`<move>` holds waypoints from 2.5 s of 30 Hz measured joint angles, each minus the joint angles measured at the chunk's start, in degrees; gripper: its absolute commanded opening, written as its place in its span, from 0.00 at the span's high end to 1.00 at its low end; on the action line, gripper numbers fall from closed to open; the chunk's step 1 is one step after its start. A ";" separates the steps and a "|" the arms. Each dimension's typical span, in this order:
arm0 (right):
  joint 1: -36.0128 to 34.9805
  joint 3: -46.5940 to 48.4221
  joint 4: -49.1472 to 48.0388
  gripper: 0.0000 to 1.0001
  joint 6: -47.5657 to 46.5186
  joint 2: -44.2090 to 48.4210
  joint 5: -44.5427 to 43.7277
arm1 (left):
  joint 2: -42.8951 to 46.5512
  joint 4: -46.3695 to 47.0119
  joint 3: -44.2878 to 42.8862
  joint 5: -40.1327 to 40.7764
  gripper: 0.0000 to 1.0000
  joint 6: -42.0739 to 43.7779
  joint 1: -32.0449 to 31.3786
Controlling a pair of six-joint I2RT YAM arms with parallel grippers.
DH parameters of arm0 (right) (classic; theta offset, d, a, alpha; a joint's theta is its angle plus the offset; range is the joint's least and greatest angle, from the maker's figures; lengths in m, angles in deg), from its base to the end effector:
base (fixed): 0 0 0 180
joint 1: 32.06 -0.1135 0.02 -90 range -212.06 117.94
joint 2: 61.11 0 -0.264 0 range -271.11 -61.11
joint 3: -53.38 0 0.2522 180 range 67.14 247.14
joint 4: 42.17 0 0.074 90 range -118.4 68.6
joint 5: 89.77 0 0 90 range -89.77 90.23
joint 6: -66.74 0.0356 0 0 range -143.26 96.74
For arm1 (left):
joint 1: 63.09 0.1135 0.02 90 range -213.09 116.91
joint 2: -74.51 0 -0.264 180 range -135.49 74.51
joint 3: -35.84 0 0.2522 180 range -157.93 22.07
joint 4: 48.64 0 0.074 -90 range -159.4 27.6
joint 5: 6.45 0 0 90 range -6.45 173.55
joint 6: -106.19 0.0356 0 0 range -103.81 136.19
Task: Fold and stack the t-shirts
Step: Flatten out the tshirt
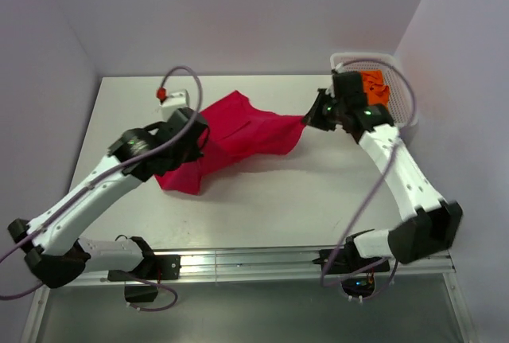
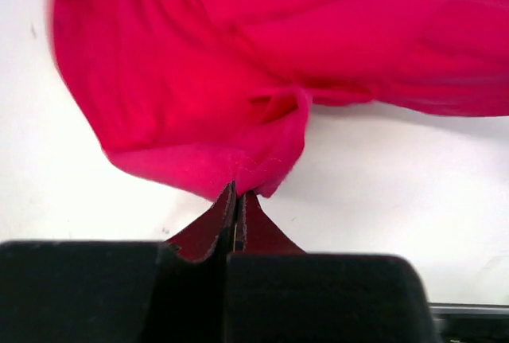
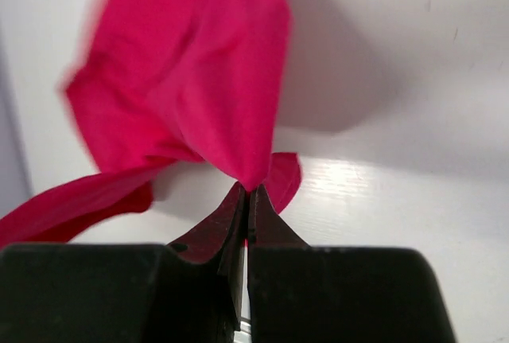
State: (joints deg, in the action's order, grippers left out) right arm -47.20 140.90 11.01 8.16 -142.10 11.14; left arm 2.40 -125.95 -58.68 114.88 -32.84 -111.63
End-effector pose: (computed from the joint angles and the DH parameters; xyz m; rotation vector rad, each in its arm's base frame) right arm 0.2917 0.0859 0.3237 0.2551 2.4406 0.6003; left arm 0.1675 -0.1617 0.3755 -0.2174 2.3379 -0.1243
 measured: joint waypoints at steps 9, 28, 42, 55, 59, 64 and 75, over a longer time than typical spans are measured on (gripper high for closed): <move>0.02 19.85 11.04 1.00 -1.31 18.88 -5.14 | 4.63 -6.71 -24.02 10.27 0.99 8.52 0.13; 7.76 49.29 17.20 1.00 1.16 -5.20 -5.07 | -2.01 16.79 -27.74 13.27 1.00 31.36 18.38; 17.27 72.22 -3.17 1.00 17.51 -32.57 13.73 | -37.29 27.91 -62.95 -21.49 1.00 23.06 40.63; 16.98 36.65 -18.14 1.00 15.41 2.58 21.46 | 2.89 43.58 -17.51 -27.19 1.00 20.15 48.06; 12.17 14.23 -17.66 1.00 13.42 10.91 18.58 | 4.52 40.87 -1.84 -26.12 1.00 17.59 48.09; 9.84 -18.16 -14.10 1.00 12.04 13.79 12.44 | -4.48 28.35 14.78 -25.62 1.00 13.51 48.09; 8.87 -32.96 0.35 0.00 7.52 26.73 3.61 | -0.44 10.75 24.94 -25.73 0.01 8.35 48.13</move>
State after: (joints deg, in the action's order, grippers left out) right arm -38.33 107.94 11.36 15.68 -115.37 14.75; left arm 1.96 -115.20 -33.74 89.16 -24.49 -63.50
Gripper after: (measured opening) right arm 0.935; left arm 0.329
